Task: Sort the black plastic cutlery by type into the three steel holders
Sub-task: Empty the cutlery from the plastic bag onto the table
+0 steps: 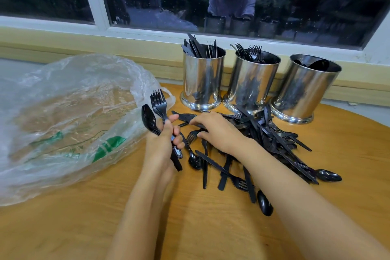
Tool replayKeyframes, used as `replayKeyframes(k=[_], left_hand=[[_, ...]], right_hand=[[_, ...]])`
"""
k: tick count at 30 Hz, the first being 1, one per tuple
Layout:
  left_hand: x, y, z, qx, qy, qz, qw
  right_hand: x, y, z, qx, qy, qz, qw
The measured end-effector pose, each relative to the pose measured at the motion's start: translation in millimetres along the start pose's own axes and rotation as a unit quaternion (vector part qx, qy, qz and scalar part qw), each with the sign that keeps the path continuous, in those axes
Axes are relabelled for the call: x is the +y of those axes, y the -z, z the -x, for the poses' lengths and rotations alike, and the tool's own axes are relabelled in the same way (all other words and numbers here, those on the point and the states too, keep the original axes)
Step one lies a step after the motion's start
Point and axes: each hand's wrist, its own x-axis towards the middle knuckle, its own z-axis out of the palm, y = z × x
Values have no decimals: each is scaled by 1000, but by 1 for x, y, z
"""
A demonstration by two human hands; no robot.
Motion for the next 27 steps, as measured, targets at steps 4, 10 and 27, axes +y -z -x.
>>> replayKeyframes(k=[4, 10, 27], left_hand=[[3, -2, 2, -7, 14, 21, 1000], [4, -3, 5, -17, 30, 10, 999], [-7, -33, 36, -217, 155, -145, 953]], right_hand=[[-2, -8, -13, -33, 43, 154, 987], [1, 4, -4, 171, 32, -70, 982], [-2, 41, 55, 166, -53, -401, 899]])
